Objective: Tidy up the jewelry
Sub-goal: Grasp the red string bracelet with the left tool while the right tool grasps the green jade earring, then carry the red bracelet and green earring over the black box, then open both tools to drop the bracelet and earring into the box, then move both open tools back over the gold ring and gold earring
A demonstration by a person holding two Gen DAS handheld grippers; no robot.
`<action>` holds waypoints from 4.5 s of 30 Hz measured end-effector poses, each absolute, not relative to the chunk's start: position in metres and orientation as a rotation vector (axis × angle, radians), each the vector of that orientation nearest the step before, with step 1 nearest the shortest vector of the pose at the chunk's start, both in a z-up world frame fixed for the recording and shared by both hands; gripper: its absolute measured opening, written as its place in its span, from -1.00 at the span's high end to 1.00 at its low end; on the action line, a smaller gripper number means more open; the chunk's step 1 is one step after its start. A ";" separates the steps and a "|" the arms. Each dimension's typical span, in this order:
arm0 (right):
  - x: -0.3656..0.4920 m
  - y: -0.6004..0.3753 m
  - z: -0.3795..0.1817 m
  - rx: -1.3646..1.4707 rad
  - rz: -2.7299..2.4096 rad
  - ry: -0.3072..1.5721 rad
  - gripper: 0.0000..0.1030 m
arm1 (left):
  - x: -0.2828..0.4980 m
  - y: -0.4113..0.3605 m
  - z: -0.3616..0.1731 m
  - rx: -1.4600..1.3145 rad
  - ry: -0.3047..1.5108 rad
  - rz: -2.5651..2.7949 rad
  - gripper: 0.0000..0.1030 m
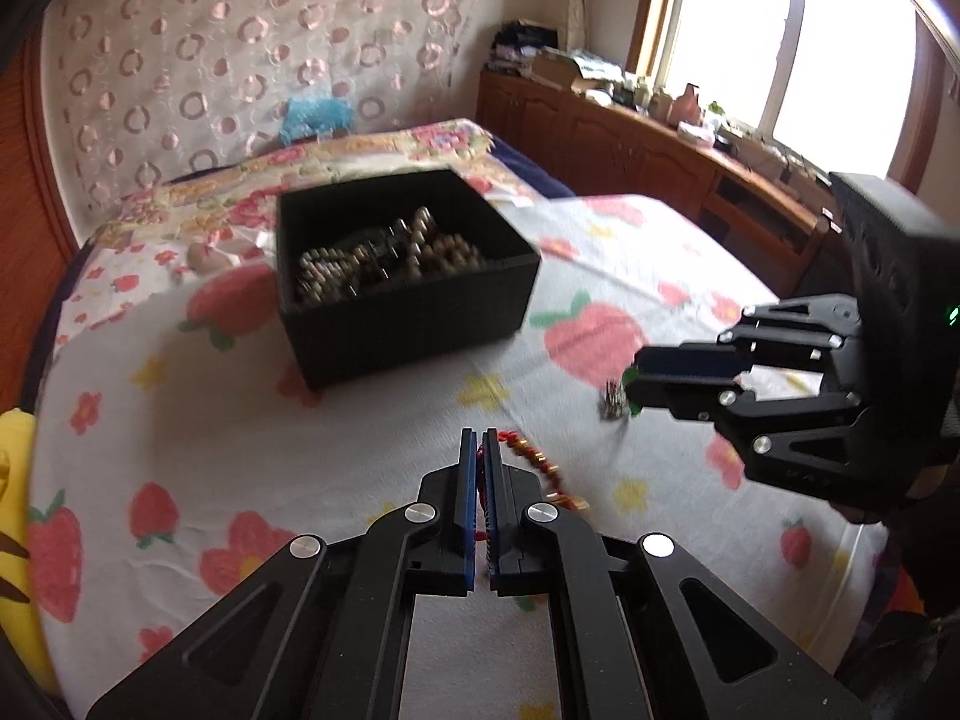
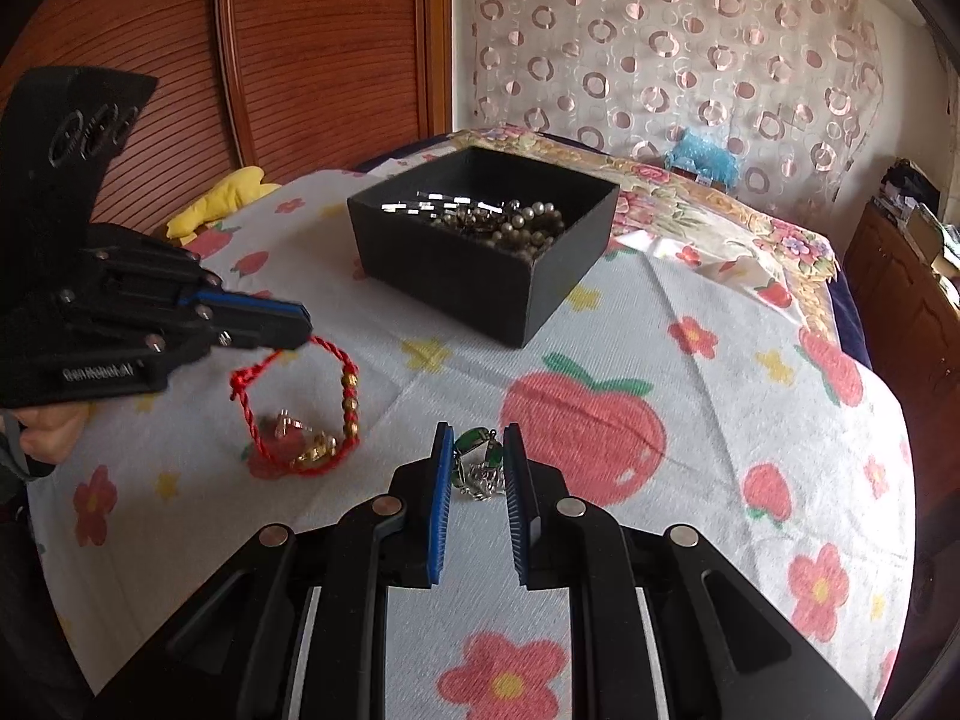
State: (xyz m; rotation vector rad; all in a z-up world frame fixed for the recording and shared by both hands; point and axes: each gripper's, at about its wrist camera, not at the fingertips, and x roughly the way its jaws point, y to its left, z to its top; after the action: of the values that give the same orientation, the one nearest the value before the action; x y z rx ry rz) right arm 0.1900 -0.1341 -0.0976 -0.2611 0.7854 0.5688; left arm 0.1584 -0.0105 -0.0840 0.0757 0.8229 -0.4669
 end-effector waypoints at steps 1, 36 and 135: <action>0.191 -0.134 -0.097 -0.261 0.569 0.783 0.64 | 0.158 -0.009 -0.080 0.070 0.815 -0.465 0.97; 0.259 -0.122 0.002 -0.224 0.609 0.569 0.64 | 0.197 0.026 -0.003 0.027 0.601 -0.356 0.98; 0.176 -0.076 -0.116 -0.376 0.767 0.849 0.57 | 0.134 0.026 -0.102 0.041 0.857 -0.312 0.63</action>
State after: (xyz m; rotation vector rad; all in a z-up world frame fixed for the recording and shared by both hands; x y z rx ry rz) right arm 0.1762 -0.0759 -0.1161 -0.3764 0.8485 0.7667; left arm 0.1344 0.0256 -0.1016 0.0414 0.8568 -0.3124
